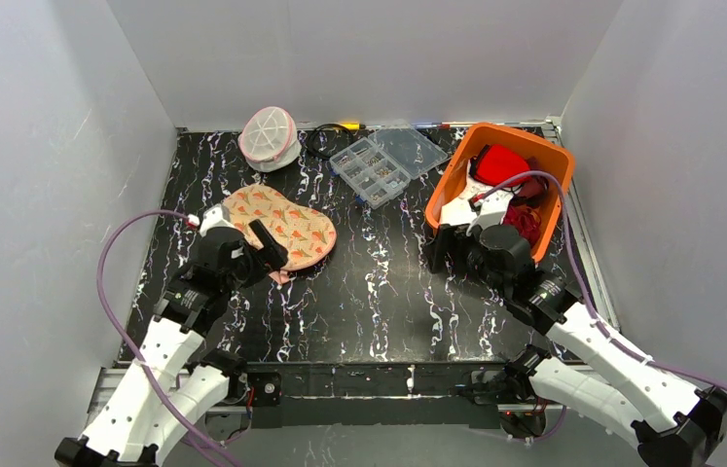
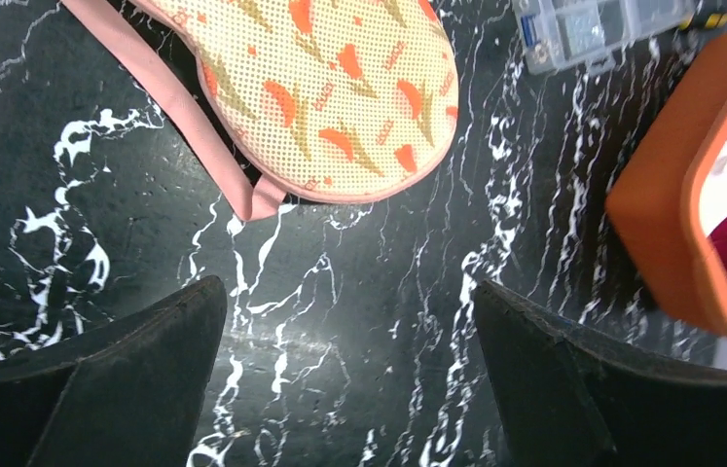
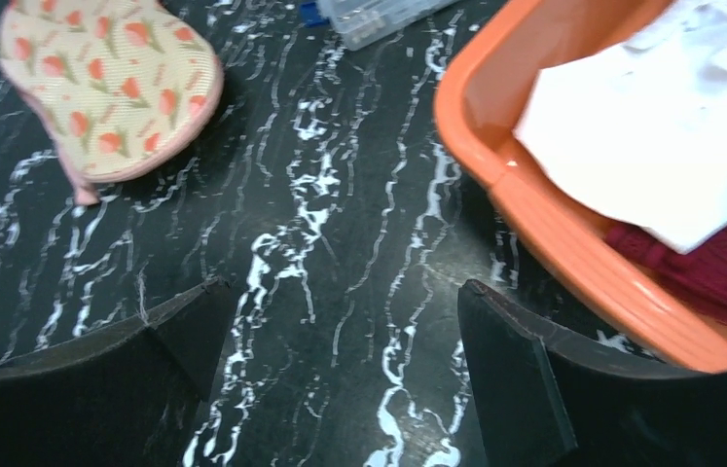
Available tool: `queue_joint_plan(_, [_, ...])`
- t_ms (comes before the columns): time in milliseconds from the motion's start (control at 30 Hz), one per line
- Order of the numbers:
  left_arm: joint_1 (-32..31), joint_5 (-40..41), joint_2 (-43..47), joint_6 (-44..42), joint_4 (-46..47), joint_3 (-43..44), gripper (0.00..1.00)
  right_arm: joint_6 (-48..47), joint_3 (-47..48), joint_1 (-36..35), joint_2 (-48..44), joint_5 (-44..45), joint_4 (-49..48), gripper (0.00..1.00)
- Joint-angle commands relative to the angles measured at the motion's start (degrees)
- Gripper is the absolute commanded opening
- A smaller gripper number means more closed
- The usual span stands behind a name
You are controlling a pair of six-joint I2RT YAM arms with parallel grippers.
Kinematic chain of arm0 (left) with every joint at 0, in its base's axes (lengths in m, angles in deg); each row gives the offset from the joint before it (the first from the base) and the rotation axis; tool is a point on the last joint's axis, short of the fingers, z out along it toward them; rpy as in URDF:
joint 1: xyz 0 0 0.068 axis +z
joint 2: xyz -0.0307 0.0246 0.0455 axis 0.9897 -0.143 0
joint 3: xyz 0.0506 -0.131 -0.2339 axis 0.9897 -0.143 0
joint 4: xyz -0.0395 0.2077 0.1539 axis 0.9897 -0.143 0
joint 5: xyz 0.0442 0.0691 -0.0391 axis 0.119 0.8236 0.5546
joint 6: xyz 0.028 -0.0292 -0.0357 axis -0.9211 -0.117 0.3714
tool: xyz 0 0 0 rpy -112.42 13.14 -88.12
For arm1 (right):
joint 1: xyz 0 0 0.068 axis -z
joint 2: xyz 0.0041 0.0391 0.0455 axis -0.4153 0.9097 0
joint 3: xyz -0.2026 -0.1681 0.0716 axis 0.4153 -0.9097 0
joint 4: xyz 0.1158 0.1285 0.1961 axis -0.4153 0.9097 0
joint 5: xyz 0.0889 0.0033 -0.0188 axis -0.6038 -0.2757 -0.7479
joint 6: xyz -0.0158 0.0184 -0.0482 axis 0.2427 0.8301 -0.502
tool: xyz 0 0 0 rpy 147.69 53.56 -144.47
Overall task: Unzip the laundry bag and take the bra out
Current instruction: Move the laundry bag to the center of the board.
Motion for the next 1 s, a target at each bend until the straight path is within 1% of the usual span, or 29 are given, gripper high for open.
queue_joint_plan(0, [5.09,-4.63,1.35,8.92,6.63,-3.72,0.95,3.24,-3.02,0.05,-1.64,-7.28,-6.02,0.93])
queue_joint_plan(100, [10.19,-8.04,-0.18,13.4,8.97,-6.95,0.89,4.93,-4.69,0.04,-1.71,-9.31,-7.47,0.92])
queue_joint_plan(200, [13.97,-8.67,-0.87,16.69,11.14,-10.26,0.83,5.87,-5.68,0.05,-1.87,-10.81,-8.4,0.91])
queue_joint_plan(267, [15.47,-8.44,-0.62,19.21,14.57,-13.71,0.77,6.5,-6.78,-0.03,-2.33,-11.45,-9.31,0.9])
queue_joint_plan(367, [16.27,-7.53,-2.18,21.73,21.11,-16.58,0.75,7.67,-8.06,-0.03,-2.74,-12.43,-10.39,0.89])
queue_joint_plan(400, [16.35,-7.29,-4.15,22.0,22.66,-16.54,0.74,8.13,-8.32,-0.03,-2.9,-12.85,-10.68,0.89])
queue_joint_plan(600, [17.84,-5.01,-14.82,19.39,25.93,-12.7,0.7,9.26,-8.9,-0.07,-3.73,-14.15,-11.04,0.88])
queue_joint_plan(767, [21.44,-7.91,-23.07,17.83,28.48,-11.16,0.65,8.9,-8.61,-0.08,-3.28,-14.55,-11.04,0.88])
queue_joint_plan(933, [22.52,-10.82,-27.51,16.36,33.65,-11.34,0.65,8.36,-7.92,-0.06,-2.53,-15.16,-11.17,0.88])
queue_joint_plan(967, [23.84,-11.17,-28.71,15.87,34.04,-10.71,0.64,8.27,-7.78,-0.08,-2.38,-15.17,-11.14,0.88])
